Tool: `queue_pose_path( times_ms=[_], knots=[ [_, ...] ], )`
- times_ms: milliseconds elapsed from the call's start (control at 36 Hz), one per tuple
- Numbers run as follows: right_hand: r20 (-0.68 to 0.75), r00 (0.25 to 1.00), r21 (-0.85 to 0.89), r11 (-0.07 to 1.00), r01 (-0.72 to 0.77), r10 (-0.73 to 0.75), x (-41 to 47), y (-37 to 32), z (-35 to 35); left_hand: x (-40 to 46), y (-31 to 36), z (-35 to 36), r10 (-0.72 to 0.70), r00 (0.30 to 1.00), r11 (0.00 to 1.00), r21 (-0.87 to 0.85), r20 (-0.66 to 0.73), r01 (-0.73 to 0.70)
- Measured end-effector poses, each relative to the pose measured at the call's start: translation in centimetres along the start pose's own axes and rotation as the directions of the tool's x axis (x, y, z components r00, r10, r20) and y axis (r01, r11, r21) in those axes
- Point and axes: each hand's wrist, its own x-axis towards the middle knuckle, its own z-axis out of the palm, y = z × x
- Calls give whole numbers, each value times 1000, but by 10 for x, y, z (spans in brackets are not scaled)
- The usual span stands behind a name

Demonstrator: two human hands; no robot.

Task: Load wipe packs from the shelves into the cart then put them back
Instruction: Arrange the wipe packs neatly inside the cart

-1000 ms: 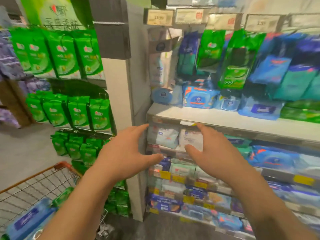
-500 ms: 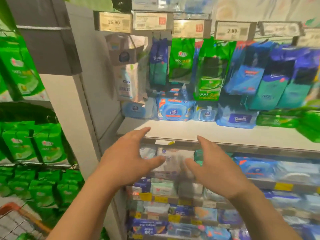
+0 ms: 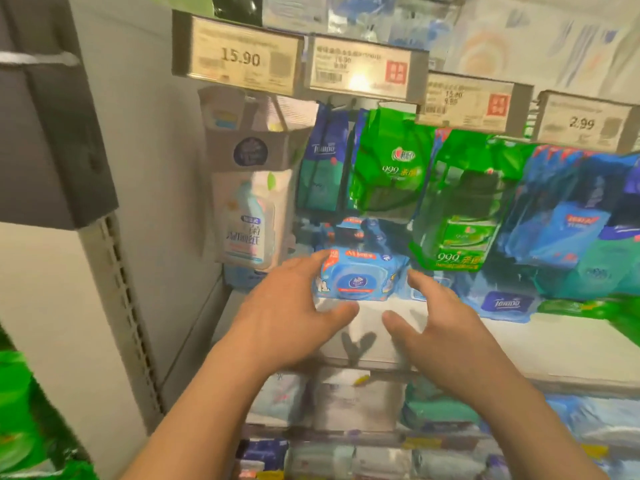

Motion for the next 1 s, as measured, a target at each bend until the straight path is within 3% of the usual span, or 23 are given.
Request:
queue_pose_path(
  times_ms=[250,472,556,611,694,806,889,1000],
  knots=[
    [-156,986,126,989,75,-55,42,-11,-8,48,-5,12,13,999,987,-159,34,-7],
    [-340,938,392,896,209,-69,88,-19,-20,97,22,25,-106,988,868,-495,-112,37],
    [-341,939,447,871,205,-46,109,-20,-24,120,35,28,-106,987,862,-507,-122,30],
    [-325,945,551,804,224,-40,122,-21,-25,134,44,27,-105,986,860,-510,-133,23],
    [-247,969,781,595,189,16,139,-21,-22,153,57,25,-170,984,829,-548,-55,113],
    [-197,975,917,371,147,99,159,-24,-19,185,58,26,-248,965,783,-605,-89,146],
    [-178,976,945,299,135,124,165,-28,-17,210,42,41,-262,964,672,-726,-49,146],
    [-160,980,933,343,111,119,170,-21,-11,236,19,67,-185,981,562,-813,56,152]
  ],
)
